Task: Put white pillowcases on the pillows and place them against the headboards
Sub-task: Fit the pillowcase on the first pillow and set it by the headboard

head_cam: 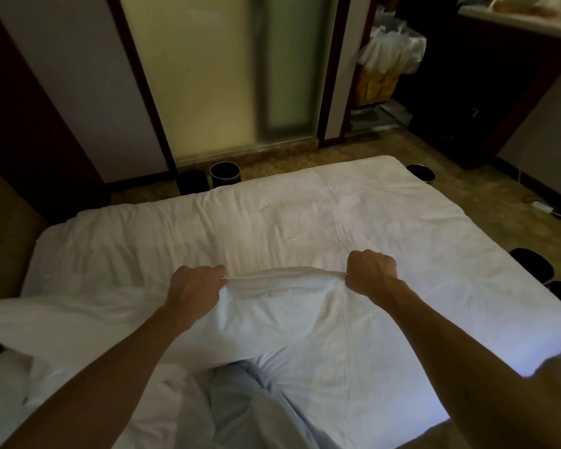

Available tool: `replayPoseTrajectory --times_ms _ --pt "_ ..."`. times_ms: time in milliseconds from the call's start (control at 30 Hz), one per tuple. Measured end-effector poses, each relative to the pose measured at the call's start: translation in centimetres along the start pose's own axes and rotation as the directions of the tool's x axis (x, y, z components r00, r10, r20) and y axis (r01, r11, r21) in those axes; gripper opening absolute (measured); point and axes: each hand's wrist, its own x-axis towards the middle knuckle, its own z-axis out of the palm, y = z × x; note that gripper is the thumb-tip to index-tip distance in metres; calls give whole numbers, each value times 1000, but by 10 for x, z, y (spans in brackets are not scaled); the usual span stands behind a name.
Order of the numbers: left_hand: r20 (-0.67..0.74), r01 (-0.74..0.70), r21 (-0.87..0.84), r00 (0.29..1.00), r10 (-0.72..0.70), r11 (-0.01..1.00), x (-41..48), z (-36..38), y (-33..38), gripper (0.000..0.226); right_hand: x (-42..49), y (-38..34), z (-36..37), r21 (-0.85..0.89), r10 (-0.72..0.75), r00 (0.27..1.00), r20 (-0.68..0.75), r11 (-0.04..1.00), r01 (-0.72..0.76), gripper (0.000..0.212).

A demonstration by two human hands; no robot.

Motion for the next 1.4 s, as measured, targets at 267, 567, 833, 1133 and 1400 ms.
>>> replayPoseTrajectory --times_ms 267,567,833,1133,1400 --pt "52 30 -17 998 -29 999 -6 -10 9 17 -3 -68 -12 32 -473 852 -227 870 492 45" --pt "175 -26 -153 983 53 988 -29 -16 -7 24 -1 -147 14 -231 -628 777 -32 761 606 16" --pt "451 317 -11 848 -278 948 -92 10 -117 46 17 -134 4 -268 -573 818 45 782 562 15" --pt "188 473 -52 870 -456 880 -143 10 -131 10 6 -244 0 -230 -822 569 27 548 804 31" --pt "70 442 -238 896 -439 865 -137 0 -129 18 -24 -329 21 -245 -854 438 280 378 893 52"
